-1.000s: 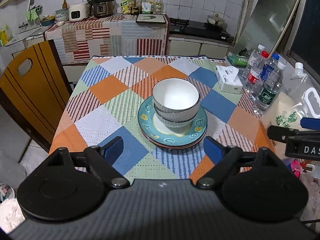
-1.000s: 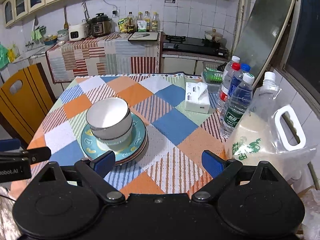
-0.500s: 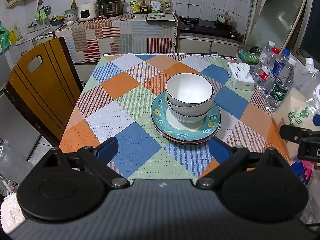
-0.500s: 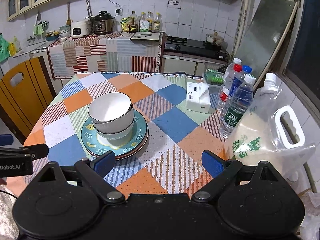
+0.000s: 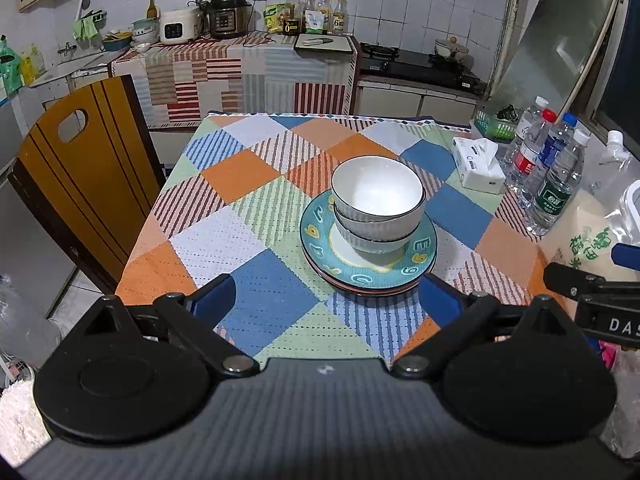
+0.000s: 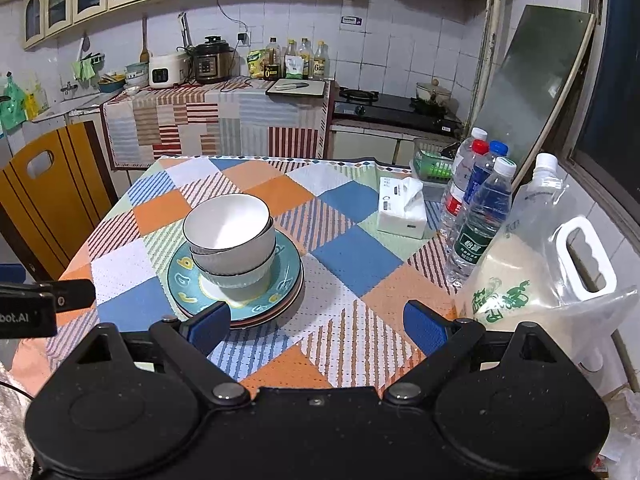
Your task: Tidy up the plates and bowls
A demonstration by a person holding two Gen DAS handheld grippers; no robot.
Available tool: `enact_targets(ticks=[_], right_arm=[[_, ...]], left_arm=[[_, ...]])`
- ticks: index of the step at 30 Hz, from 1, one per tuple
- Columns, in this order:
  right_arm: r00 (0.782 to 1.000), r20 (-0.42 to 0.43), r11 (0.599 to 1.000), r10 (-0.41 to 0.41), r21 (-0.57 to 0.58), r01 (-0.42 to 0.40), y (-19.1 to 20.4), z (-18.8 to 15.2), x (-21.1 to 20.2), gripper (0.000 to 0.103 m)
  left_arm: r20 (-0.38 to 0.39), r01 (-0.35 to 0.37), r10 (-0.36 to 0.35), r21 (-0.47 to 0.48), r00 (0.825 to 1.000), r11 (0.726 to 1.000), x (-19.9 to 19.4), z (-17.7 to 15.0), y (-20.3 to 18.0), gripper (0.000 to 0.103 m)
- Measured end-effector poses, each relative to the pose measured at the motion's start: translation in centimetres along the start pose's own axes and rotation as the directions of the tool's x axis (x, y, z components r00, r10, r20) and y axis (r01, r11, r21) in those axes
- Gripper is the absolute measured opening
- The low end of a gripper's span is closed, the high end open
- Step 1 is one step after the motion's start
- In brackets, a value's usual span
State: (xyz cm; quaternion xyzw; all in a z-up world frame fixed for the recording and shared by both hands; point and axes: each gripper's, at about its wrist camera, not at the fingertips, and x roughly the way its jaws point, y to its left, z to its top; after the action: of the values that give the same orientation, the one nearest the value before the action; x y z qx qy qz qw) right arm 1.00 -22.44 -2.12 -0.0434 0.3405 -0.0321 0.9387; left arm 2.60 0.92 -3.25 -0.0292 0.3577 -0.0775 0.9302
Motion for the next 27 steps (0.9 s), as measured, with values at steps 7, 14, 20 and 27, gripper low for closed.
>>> enact_targets(ticks=[7,14,20,27], right_arm=[[1.000,0.002,1.000,-0.003,-0.004,0.003,0.2,-0.4,0.1,0.095],[1.000,-0.005,1.000,-0.007,-0.001,0.007,0.1,-0.6,0.4,0.095],[1.000,-0.016,1.000,-0.011,0.002,0.011,-0.1,-0.8,0.7,0.095],[1.000,-0.021,1.000,-0.013,0.001,0.013,-0.1,-0.9,0.8,0.095]], left_arm=[[0.004,-0.023,0.023,0.042,1.000,0.999,0.2,-0.4,-0.8,0.099],[0.000,-0.031,0.031,0.043,1.000,0.999,0.7,-0.5,-1.1,0.099],[-0.015,-0.047,0.048,0.040,0.999,0.998,1.1,-0.6,-1.1,0.099],[-0.005,-0.037,0.037,0.050,0.999,0.998,0.8,-0.6,-1.2,0.099]])
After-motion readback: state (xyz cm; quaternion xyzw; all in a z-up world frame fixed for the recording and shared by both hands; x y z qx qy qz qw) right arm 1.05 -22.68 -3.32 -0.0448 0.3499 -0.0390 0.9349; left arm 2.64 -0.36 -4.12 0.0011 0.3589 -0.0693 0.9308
